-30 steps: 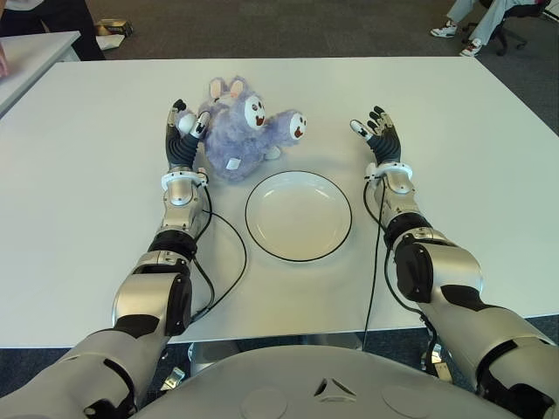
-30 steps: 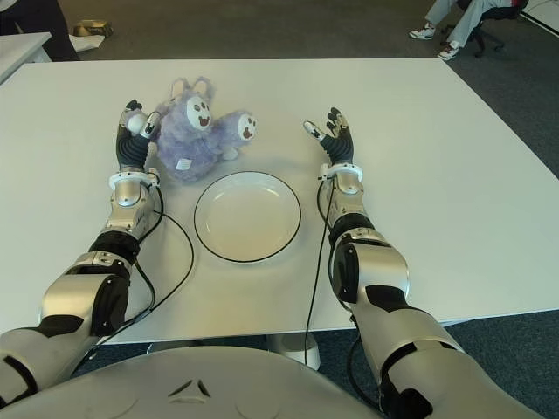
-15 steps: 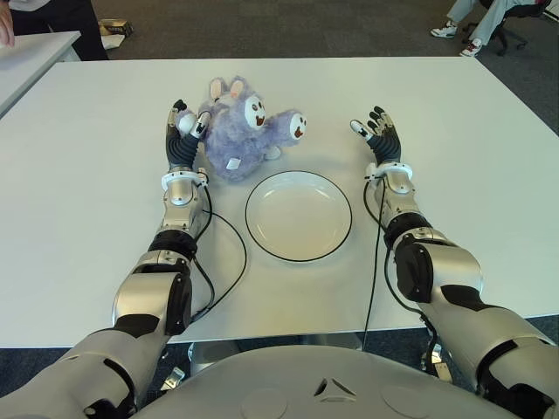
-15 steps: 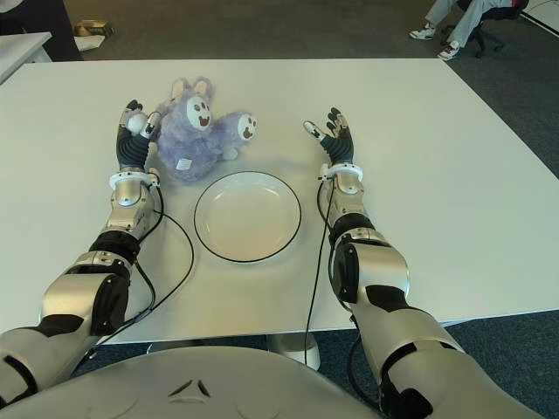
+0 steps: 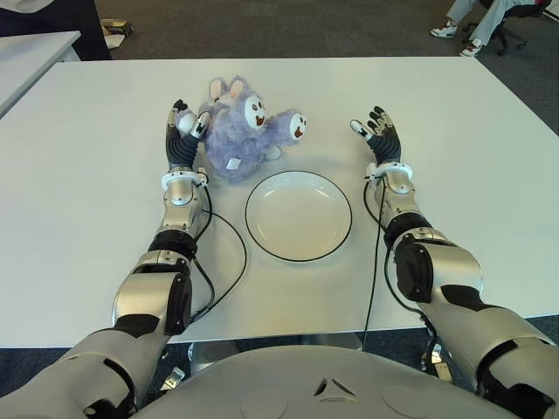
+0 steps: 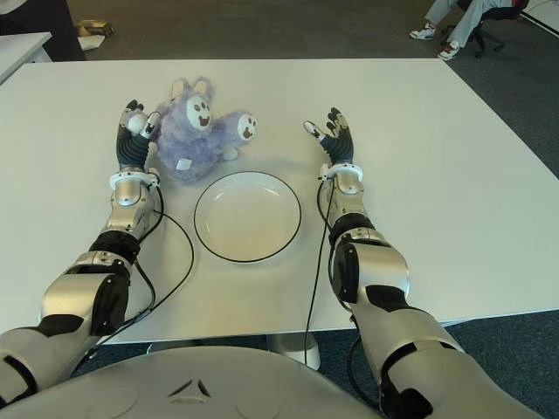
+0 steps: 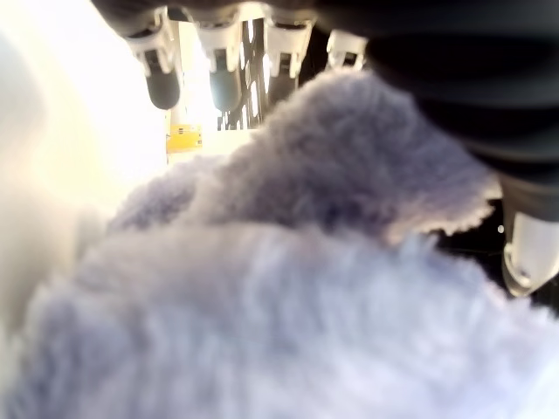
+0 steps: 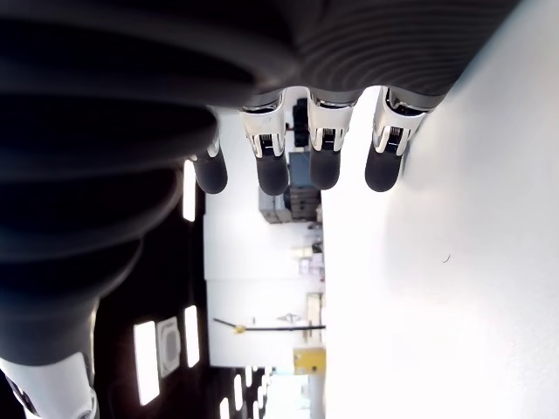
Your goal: Put the doll into the plate.
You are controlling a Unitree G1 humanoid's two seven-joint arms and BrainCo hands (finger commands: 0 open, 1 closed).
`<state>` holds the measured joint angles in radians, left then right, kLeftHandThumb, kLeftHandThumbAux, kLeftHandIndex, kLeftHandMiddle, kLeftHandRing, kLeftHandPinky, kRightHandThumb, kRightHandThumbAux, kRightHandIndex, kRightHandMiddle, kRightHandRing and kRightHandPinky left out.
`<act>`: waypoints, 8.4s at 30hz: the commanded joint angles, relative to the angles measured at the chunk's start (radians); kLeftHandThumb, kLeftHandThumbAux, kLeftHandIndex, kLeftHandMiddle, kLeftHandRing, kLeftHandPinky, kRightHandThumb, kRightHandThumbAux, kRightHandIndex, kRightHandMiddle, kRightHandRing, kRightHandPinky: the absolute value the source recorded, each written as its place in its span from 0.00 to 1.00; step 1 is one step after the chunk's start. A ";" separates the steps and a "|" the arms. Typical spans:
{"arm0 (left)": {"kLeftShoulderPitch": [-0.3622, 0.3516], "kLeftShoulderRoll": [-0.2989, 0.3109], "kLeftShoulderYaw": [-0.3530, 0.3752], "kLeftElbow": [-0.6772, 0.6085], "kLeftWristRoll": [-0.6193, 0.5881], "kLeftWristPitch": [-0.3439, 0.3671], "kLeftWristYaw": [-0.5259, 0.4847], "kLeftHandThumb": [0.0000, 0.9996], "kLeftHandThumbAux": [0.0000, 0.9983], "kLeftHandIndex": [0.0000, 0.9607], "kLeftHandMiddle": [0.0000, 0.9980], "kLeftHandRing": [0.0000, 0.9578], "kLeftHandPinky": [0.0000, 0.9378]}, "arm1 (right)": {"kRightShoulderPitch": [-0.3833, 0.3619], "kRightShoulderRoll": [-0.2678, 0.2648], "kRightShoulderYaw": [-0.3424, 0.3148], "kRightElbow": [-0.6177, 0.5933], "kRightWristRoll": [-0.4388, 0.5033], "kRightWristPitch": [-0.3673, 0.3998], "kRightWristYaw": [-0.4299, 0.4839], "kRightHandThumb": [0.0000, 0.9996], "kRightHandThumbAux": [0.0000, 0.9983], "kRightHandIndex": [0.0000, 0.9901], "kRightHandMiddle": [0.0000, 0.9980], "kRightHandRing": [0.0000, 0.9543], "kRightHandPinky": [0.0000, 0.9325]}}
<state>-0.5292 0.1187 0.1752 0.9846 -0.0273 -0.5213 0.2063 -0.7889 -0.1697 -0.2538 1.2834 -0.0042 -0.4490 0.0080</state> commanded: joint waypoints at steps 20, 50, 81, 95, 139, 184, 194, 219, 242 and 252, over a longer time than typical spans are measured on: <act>0.122 -0.043 -0.015 0.078 0.019 0.001 0.008 0.00 0.48 0.00 0.08 0.05 0.00 | 0.085 0.025 0.003 0.052 -0.002 0.050 0.001 0.07 0.66 0.02 0.03 0.03 0.03; 0.120 -0.052 -0.020 0.067 0.019 0.008 0.006 0.00 0.49 0.00 0.09 0.08 0.06 | 0.085 0.018 0.000 0.051 0.001 0.053 0.006 0.06 0.67 0.02 0.03 0.03 0.04; 0.114 -0.049 -0.014 0.072 0.014 0.001 0.002 0.00 0.48 0.00 0.10 0.09 0.06 | 0.082 0.021 0.004 0.051 -0.004 0.050 0.001 0.05 0.68 0.02 0.03 0.02 0.02; 0.115 -0.046 -0.014 0.073 0.014 0.005 -0.003 0.00 0.48 0.00 0.09 0.08 0.04 | 0.082 0.022 0.000 0.051 0.001 0.051 0.002 0.07 0.65 0.02 0.03 0.02 0.03; 0.125 -0.047 -0.021 0.063 0.023 0.005 0.009 0.00 0.48 0.00 0.09 0.08 0.05 | 0.089 0.019 -0.007 0.049 0.006 0.046 0.006 0.06 0.67 0.02 0.03 0.03 0.04; 0.136 -0.060 -0.023 0.030 0.023 0.011 0.014 0.00 0.48 0.00 0.10 0.09 0.05 | 0.090 0.013 -0.011 0.049 0.007 0.050 0.009 0.06 0.66 0.02 0.03 0.03 0.04; 0.137 -0.061 -0.021 0.029 0.019 0.009 0.008 0.00 0.48 0.00 0.10 0.09 0.04 | 0.090 0.013 -0.012 0.050 0.008 0.051 0.011 0.06 0.66 0.02 0.03 0.03 0.04; 0.137 -0.058 -0.020 0.028 0.019 0.012 0.006 0.00 0.49 0.00 0.10 0.09 0.05 | 0.090 0.016 -0.013 0.050 0.009 0.048 0.010 0.06 0.65 0.02 0.03 0.03 0.04; 0.129 -0.041 -0.023 0.043 0.031 0.019 -0.001 0.00 0.45 0.00 0.09 0.06 0.00 | 0.086 0.023 -0.013 0.051 0.007 0.054 0.004 0.06 0.66 0.02 0.03 0.03 0.04; 0.132 -0.038 -0.024 0.038 0.029 0.019 -0.007 0.00 0.44 0.00 0.09 0.06 0.00 | 0.086 0.026 -0.014 0.051 0.010 0.055 0.005 0.07 0.65 0.03 0.03 0.03 0.03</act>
<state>-0.5149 0.1124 0.1722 0.9487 -0.0191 -0.5177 0.2063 -0.7866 -0.1719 -0.2633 1.2831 -0.0017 -0.4489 0.0141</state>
